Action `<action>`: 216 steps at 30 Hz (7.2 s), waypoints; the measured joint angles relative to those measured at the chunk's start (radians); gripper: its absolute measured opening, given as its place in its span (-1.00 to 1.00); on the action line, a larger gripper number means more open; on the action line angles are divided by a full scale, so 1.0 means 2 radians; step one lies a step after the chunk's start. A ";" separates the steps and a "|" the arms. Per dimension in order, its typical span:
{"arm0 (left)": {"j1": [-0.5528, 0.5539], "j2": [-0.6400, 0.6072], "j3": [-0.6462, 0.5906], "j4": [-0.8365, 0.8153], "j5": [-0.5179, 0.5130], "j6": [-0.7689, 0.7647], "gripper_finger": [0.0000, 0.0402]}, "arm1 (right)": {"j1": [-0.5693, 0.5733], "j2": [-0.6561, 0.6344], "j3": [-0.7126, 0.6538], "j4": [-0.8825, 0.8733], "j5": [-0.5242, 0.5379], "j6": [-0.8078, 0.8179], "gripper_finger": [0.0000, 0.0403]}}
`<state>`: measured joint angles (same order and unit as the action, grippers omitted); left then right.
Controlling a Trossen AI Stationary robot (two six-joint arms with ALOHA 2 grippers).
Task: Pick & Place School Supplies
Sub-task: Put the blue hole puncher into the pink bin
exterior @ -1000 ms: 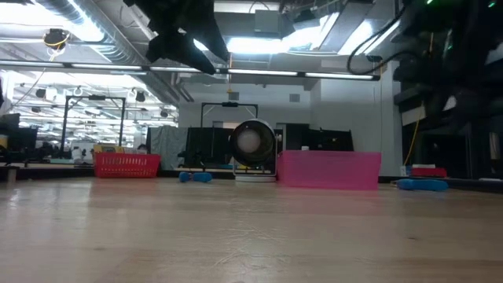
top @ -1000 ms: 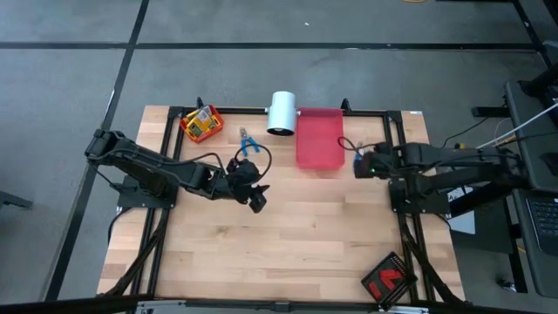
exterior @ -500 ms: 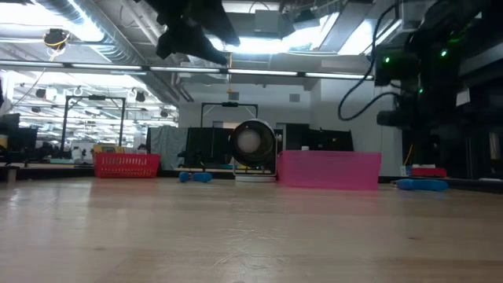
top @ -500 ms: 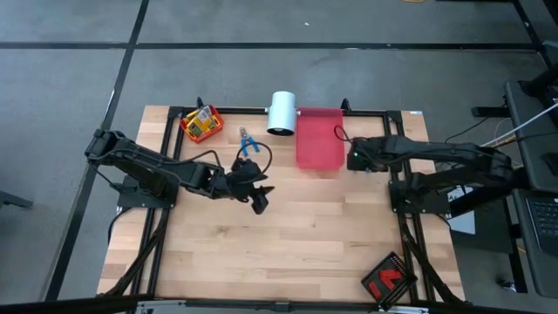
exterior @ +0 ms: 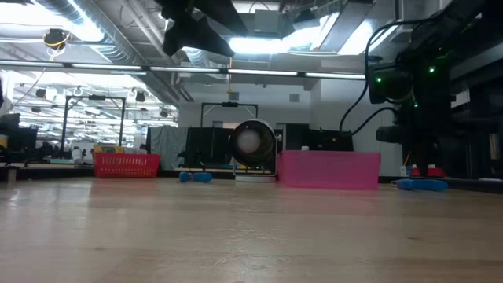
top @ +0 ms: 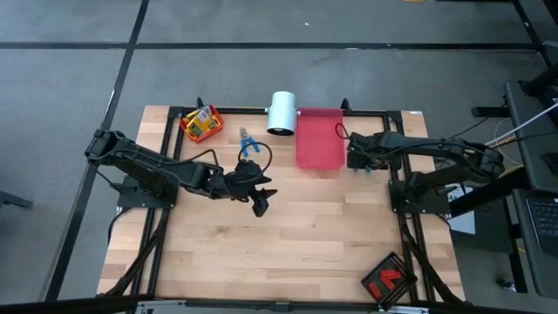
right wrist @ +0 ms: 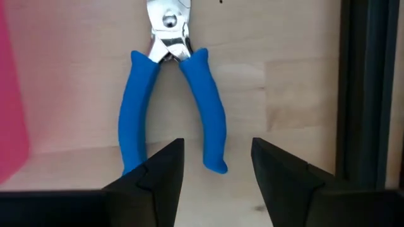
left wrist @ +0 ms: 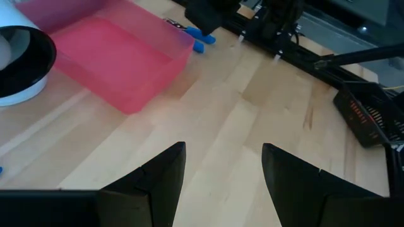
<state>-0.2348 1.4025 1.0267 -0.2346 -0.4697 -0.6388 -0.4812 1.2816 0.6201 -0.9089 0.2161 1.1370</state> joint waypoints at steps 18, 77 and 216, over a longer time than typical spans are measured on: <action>-0.014 0.000 0.000 0.017 0.002 -0.005 0.02 | -0.015 0.088 0.002 0.033 0.006 0.001 -0.56; -0.010 -0.024 0.000 0.019 -0.020 -0.007 0.02 | -0.063 0.214 0.265 0.114 -0.058 -0.167 -0.41; 0.210 0.436 0.488 -0.270 0.084 -0.142 -0.83 | 0.603 -0.086 0.264 0.107 0.412 0.131 -0.04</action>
<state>0.1858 2.2745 2.0027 -0.7749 -0.3023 -0.9220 0.7238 1.1099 1.1481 -0.6956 1.0399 1.3983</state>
